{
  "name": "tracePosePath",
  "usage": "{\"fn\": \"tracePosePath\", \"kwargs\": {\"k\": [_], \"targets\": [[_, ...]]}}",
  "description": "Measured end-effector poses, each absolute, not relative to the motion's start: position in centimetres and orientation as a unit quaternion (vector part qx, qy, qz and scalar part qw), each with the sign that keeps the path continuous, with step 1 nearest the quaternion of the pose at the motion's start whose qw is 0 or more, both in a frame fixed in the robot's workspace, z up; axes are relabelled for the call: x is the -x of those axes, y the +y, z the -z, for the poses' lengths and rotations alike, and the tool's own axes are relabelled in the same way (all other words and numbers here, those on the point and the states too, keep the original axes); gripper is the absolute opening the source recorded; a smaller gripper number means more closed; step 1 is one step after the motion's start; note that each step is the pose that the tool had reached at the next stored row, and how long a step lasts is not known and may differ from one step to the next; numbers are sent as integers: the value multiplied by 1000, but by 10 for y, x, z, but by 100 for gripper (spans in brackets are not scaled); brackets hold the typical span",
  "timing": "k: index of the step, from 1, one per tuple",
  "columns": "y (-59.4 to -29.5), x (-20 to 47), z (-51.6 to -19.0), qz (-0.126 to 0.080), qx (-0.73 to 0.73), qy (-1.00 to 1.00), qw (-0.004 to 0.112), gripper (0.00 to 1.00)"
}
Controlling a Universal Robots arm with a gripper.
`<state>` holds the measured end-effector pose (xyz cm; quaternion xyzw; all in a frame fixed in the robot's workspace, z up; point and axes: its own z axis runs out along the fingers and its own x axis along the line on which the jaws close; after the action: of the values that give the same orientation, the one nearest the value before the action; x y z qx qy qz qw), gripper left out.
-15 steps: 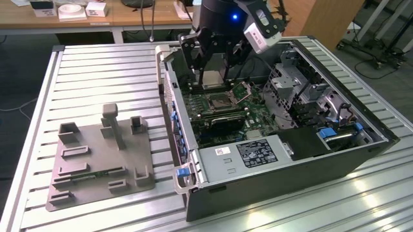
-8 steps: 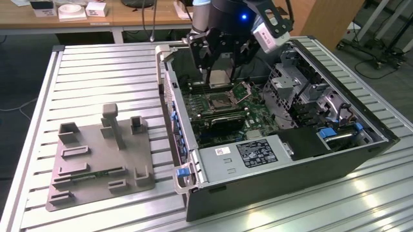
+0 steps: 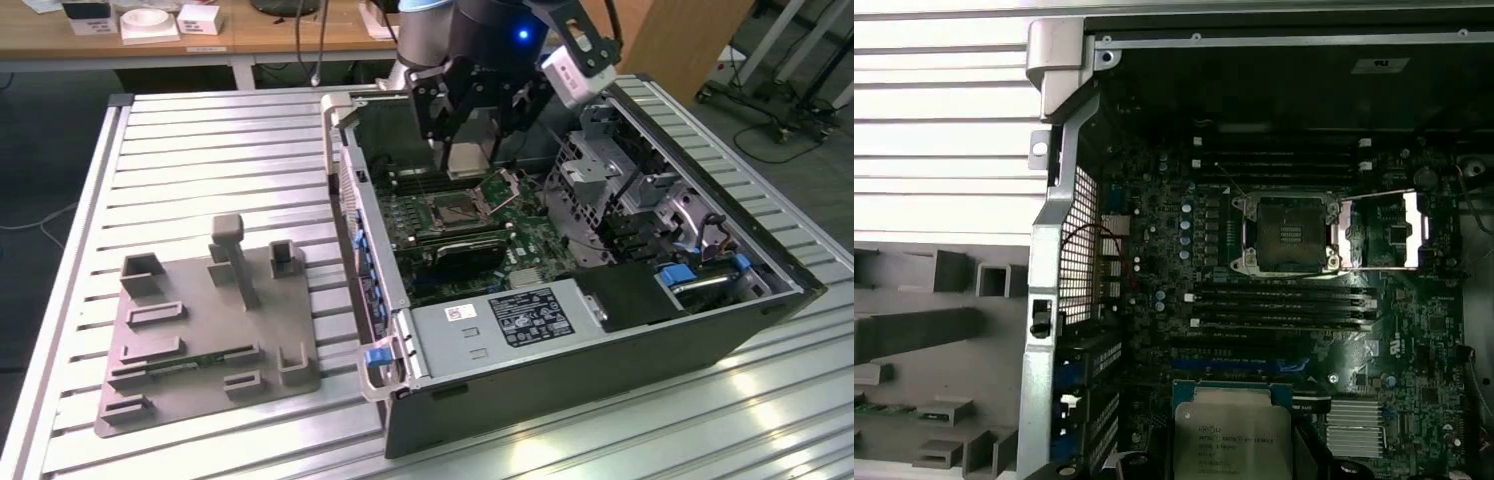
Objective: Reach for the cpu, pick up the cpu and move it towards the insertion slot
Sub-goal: 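Pick up the cpu and move it towards the insertion slot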
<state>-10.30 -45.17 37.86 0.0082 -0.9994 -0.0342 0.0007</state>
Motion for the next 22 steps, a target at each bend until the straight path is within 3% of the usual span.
{"fn": "tracePosePath", "kwargs": {"k": [22], "targets": [[-436,75,-378,34,-8,-999,1,55]]}}
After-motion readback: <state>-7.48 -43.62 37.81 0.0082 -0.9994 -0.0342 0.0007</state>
